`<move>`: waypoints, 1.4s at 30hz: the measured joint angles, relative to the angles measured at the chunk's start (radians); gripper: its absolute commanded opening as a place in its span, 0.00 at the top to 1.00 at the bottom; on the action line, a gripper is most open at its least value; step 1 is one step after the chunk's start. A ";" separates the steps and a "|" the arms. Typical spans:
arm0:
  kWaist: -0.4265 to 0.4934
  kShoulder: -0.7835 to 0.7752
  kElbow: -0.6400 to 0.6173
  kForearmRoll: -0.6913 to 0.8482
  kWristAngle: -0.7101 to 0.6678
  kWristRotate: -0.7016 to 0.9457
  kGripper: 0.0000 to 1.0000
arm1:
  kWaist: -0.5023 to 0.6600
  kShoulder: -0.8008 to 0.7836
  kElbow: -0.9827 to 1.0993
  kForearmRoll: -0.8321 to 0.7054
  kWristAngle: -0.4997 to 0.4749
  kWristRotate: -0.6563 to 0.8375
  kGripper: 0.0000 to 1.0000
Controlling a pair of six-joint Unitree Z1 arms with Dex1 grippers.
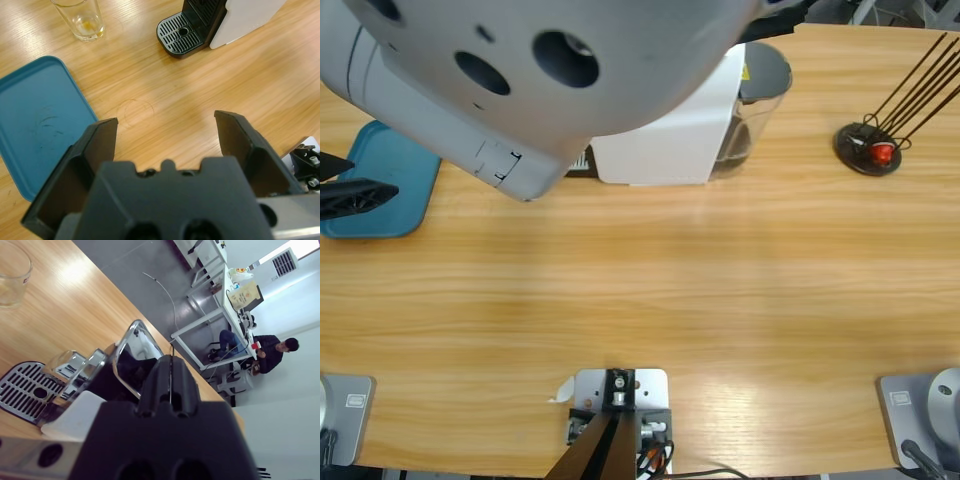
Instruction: Pour coffee
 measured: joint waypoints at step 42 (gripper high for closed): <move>0.000 -0.013 0.004 0.000 0.000 0.000 0.17 | 0.004 0.042 -0.012 0.030 0.074 0.142 1.00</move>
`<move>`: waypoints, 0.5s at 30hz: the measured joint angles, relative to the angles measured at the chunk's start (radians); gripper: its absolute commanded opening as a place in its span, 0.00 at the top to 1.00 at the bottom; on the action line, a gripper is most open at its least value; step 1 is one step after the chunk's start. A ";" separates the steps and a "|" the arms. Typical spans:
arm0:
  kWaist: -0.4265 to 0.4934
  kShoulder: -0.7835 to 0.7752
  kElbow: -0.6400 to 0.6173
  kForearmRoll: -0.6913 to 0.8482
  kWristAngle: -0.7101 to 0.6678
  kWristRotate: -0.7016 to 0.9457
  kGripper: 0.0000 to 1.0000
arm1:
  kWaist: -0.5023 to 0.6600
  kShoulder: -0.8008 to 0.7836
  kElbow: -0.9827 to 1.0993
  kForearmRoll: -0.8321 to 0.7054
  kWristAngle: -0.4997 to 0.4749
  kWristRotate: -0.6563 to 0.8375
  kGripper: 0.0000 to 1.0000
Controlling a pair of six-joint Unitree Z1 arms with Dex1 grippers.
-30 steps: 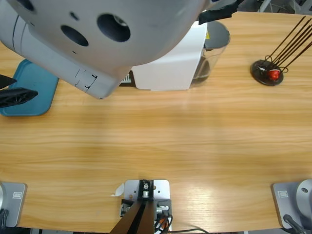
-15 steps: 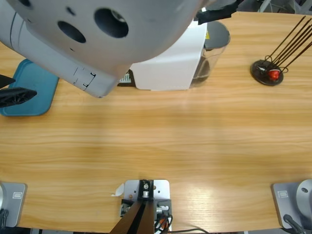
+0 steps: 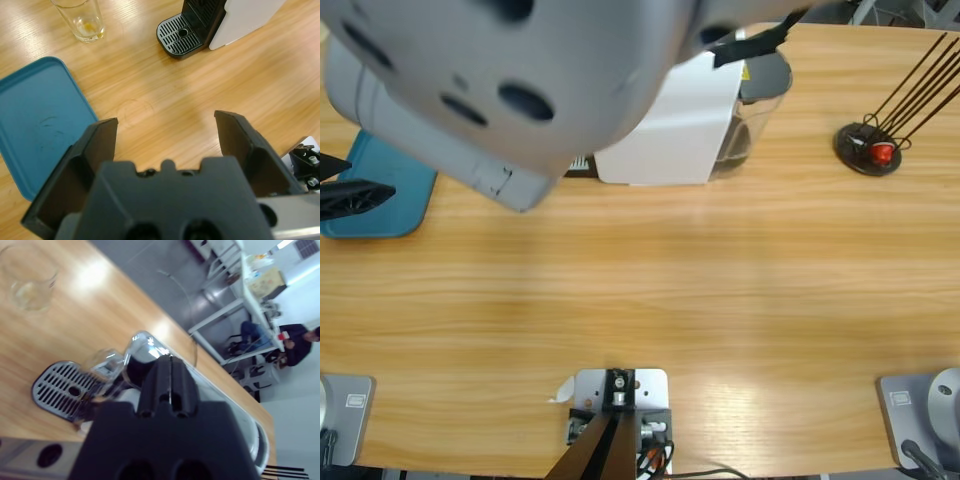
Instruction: Pour coffee
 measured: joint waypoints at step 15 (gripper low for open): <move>-0.001 0.000 0.003 0.000 -0.002 0.000 0.17 | 0.021 0.005 -0.005 0.000 -0.003 0.030 1.00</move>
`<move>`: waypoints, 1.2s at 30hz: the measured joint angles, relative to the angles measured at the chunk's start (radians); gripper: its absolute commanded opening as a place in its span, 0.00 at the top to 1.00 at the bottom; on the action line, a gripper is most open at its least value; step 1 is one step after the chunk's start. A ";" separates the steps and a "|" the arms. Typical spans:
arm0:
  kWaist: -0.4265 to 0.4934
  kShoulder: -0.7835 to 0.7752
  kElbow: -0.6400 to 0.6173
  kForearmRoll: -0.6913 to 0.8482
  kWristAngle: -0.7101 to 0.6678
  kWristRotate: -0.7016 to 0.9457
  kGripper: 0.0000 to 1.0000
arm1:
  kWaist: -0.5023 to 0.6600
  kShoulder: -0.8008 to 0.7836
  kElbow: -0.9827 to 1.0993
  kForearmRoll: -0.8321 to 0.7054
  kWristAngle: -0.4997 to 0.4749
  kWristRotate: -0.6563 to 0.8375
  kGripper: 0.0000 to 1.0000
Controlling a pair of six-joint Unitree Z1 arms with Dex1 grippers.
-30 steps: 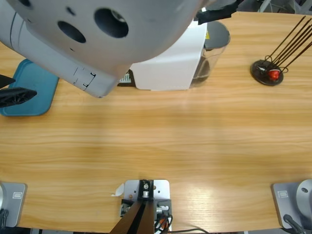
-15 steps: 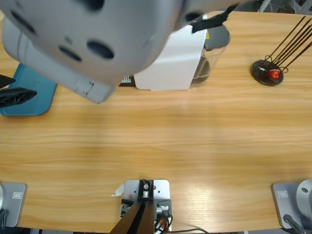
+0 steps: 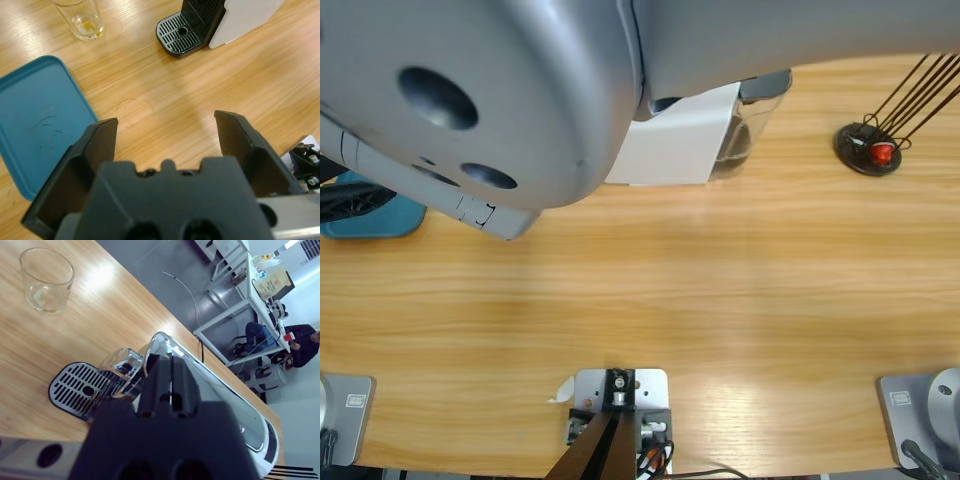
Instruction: Pour coffee
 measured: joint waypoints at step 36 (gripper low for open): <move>0.000 0.051 -0.022 0.011 -0.022 -0.010 0.08 | -0.108 -0.836 0.722 0.318 0.559 0.381 0.04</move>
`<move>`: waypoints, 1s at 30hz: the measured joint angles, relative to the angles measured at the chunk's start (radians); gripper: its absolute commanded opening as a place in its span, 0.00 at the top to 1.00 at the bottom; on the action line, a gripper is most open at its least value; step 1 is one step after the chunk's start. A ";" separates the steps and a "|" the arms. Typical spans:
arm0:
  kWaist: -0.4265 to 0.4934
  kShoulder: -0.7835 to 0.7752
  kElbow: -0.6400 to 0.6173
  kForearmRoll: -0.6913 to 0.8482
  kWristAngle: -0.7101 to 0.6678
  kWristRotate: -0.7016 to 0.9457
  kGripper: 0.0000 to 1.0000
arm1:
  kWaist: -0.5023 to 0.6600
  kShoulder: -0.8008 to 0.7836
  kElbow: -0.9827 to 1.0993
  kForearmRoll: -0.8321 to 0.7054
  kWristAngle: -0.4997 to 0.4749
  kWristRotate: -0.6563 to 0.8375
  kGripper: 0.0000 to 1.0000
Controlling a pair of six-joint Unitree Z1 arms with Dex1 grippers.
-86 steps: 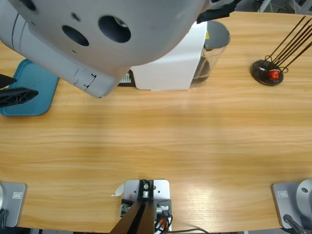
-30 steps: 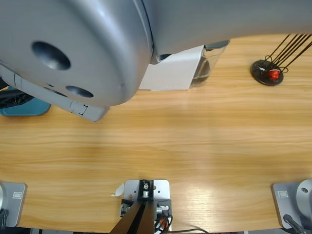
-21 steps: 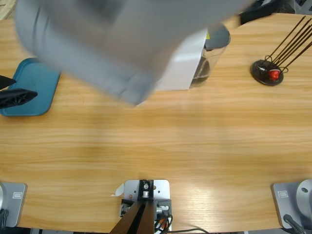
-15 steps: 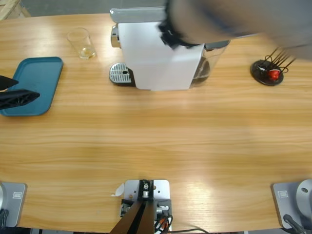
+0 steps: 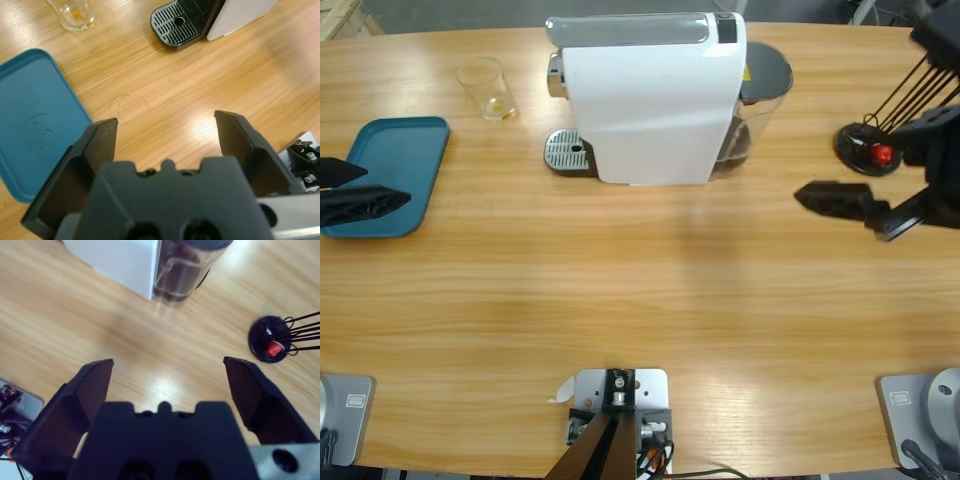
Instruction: Pour coffee
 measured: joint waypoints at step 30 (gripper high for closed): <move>0.226 0.459 0.129 -0.674 0.010 0.067 0.17 | -0.002 0.006 0.194 -0.233 0.090 -0.035 0.11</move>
